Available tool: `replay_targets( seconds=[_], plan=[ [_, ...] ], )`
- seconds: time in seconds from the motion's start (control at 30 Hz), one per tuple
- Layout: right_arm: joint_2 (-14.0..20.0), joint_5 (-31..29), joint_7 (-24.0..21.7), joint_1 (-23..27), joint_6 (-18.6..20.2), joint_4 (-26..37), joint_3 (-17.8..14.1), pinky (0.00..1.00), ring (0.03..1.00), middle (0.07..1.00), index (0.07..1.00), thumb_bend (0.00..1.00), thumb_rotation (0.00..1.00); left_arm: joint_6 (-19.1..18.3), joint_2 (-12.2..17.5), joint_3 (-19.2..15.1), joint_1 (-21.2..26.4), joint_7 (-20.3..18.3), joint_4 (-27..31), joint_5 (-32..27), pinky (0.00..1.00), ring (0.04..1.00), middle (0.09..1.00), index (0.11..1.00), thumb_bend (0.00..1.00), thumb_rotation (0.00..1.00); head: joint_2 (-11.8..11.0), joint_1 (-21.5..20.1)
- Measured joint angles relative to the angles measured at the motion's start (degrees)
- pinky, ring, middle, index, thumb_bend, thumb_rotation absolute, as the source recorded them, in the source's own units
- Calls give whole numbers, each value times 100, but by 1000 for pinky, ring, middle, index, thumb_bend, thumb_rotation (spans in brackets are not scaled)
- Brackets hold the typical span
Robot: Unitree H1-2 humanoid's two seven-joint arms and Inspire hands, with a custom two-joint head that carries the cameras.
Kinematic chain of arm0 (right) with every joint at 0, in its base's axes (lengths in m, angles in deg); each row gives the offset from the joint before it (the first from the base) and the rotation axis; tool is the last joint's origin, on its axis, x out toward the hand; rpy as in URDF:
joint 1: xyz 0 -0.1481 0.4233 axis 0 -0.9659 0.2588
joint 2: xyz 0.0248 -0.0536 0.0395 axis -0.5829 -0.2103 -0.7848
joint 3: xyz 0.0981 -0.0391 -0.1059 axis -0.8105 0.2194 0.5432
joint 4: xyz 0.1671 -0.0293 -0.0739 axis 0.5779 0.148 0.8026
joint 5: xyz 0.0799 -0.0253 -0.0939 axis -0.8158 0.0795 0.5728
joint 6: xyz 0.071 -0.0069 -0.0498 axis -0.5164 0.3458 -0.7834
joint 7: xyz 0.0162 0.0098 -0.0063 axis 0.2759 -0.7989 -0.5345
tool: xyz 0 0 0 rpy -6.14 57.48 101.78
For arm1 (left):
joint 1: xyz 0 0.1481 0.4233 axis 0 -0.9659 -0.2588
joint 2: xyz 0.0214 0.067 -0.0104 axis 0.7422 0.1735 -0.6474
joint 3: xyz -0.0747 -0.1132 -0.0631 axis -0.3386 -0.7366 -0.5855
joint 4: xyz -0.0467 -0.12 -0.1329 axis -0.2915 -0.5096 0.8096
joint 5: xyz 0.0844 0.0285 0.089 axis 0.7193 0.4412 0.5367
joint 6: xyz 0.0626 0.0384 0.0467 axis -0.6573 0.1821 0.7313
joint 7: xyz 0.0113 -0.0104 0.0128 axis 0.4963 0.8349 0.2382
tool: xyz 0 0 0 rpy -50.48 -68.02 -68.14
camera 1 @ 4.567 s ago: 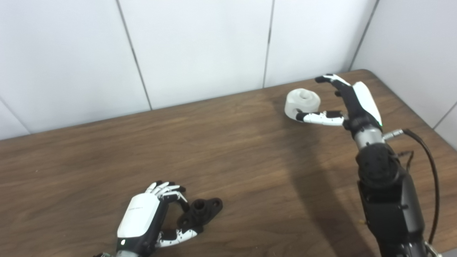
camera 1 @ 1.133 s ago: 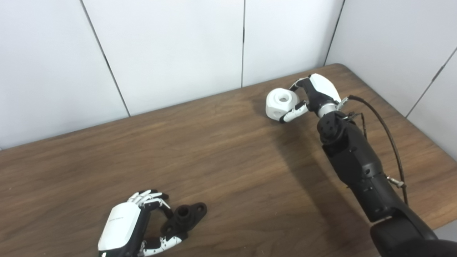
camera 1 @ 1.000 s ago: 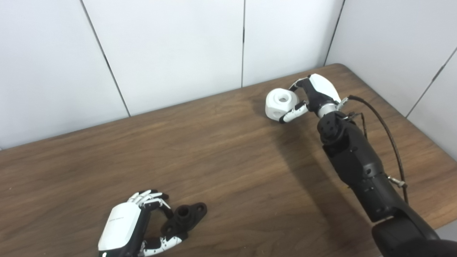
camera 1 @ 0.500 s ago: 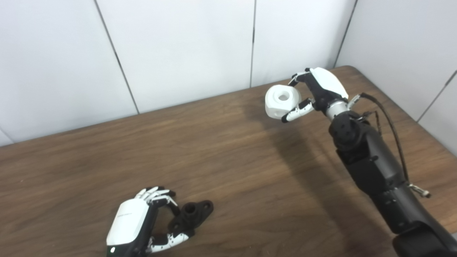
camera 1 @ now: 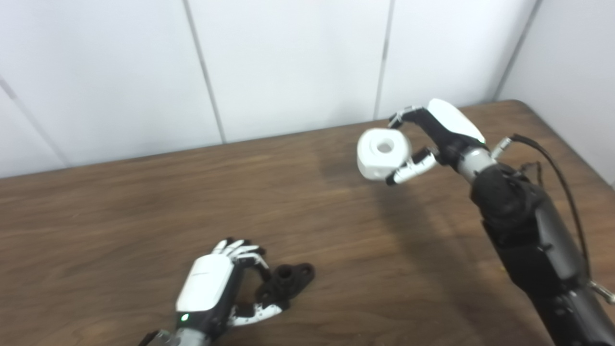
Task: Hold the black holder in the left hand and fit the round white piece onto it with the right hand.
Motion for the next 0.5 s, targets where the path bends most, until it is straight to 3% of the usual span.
replay_targets(
  seconds=[0.13,0.27,0.5],
  plan=[
    [-325,130,-501,-51,0,357,-91,844,887,798,482,526,139,-52,-57,24,5,20,-17,26,973,884,783,487,521,48,18,71],
    [-574,222,-943,-122,0,698,-63,922,896,801,482,526,139,-146,-117,61,8,21,-16,73,971,884,785,487,521,49,105,211],
    [-1033,499,-1637,-169,0,1184,-24,869,920,810,481,526,141,-193,-130,117,37,21,-16,161,969,879,783,487,521,50,185,273]
  ],
)
